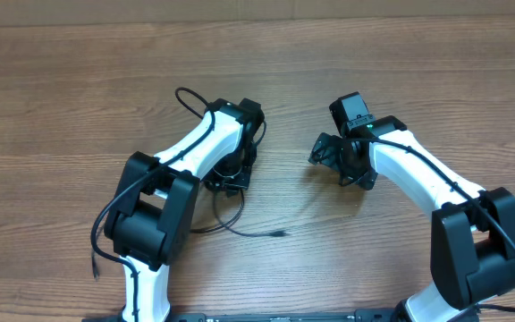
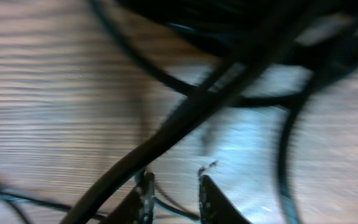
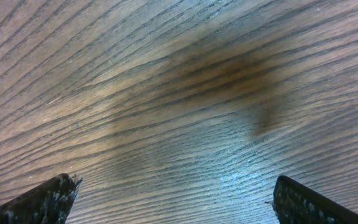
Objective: Untangle cables
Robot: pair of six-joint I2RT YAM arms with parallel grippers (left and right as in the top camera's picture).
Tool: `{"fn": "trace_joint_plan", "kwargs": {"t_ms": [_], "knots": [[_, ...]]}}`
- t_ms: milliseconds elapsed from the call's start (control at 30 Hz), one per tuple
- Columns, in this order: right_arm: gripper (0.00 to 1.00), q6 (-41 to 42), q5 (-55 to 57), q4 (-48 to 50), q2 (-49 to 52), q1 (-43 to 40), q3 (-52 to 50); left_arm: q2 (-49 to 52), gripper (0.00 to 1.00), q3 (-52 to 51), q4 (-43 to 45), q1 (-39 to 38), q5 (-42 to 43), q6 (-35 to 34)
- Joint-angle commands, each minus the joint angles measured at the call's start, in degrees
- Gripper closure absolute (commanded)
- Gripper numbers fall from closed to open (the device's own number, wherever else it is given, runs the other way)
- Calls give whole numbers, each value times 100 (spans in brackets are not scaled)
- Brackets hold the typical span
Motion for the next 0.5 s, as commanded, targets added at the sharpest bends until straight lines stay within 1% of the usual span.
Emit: {"fn": "trace_joint_plan", "kwargs": {"t_ms": [0,133,200,333,433,467], "knots": [[0,20,79,11,-164,-13,37,-61,72,48,-33,184,-772,-146],[0,20,79,9,-164,-13,37,-63,71,531,-566,382,-1119,-151],[0,20,79,11,-164,-13,37,-63,69,885,-890,461,-1147,-151],[0,20,79,11,-164,-13,37,-63,57,1707,-1530,549,-1128,-151],[0,20,79,11,-164,-13,37,-63,54,2345,-1845,551,-1056,-153],[0,20,79,11,-164,-13,37,-63,51,2535,-1904,549,-986,-153]]}}
